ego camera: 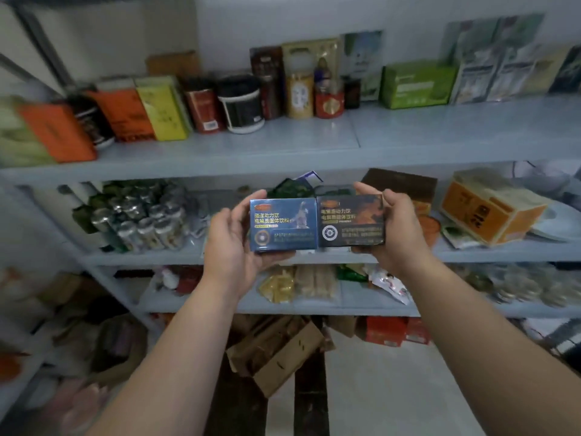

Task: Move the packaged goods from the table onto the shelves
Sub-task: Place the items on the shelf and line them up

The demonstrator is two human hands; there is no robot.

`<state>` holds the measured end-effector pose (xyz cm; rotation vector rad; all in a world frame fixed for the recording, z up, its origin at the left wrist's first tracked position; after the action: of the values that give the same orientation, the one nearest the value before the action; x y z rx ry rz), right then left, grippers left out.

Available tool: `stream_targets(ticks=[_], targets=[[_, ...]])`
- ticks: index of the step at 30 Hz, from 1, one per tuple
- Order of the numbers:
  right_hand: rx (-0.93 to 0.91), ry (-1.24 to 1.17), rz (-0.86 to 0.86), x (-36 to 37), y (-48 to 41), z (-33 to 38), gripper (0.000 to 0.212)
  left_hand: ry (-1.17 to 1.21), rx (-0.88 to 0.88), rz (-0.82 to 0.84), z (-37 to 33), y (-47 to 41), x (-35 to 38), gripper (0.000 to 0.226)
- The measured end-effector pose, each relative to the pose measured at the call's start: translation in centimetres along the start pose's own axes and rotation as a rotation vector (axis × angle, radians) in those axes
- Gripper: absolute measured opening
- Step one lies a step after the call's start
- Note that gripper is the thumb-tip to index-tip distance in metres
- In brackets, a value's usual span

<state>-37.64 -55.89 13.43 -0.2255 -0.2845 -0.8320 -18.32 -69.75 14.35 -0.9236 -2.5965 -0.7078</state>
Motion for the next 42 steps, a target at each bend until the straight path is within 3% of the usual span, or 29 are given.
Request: stream_targets(ticks=[9, 15, 19, 23, 28, 32, 35, 39, 42], targets=[[-0.068, 0.079, 0.317, 8.8, -10.2, -0.2, 0.035, 0.089, 0.161, -0.106, -6.5, -5.3, -2.7, 0.047], [-0.244, 0.201, 0.497, 13.0, -16.9, 1.2, 0.049, -0.054, 0.329, -0.246, -10.8, -9.0, -2.8, 0.027], [-0.339, 0.249, 0.622, 16.1, -19.3, 1.3, 0.042, -0.064, 0.409, -0.316, -12.2, -10.3, -4.6, 0.042], [-0.347, 0.23, 0.673, 19.6, -20.9, 0.0, 0.041, -0.052, 0.46, -0.367, -13.8, -11.1, -7.2, 0.05], [-0.428, 0.3, 0.675, 24.6, -21.6, -1.8, 0.036, -0.085, 0.472, -0.457, -16.9, -12.3, -12.3, 0.032], [-0.481, 0.342, 0.67, 29.4, -22.4, -3.5, 0.029, -0.32, 0.569, -0.601, -20.9, -13.6, -17.2, 0.027], [-0.619, 0.409, 0.634, 33.8, -23.5, -4.2, 0.032, -0.546, 0.697, -0.735, -24.6, -15.0, -20.5, 0.025], [-0.742, 0.676, 0.624, 38.8, -25.0, -7.6, 0.034, -1.054, 0.759, -0.816, -28.0, -18.1, -24.3, 0.026], [-0.805, 0.902, 0.539, 39.7, -25.5, -9.2, 0.038, -1.475, 0.955, -0.913, -28.6, -19.4, -25.2, 0.038]])
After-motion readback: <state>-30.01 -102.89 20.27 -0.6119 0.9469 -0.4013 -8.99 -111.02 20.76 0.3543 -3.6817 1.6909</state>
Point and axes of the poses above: each hand's wrist, its own y-axis away from the middle knuckle, its own x-axis out of the palm, z = x × y, the point moved 7 cm from there along -y, towards the middle knuckle, and after that the axes turned 13 degrees about -x, right-handed, at the moved point
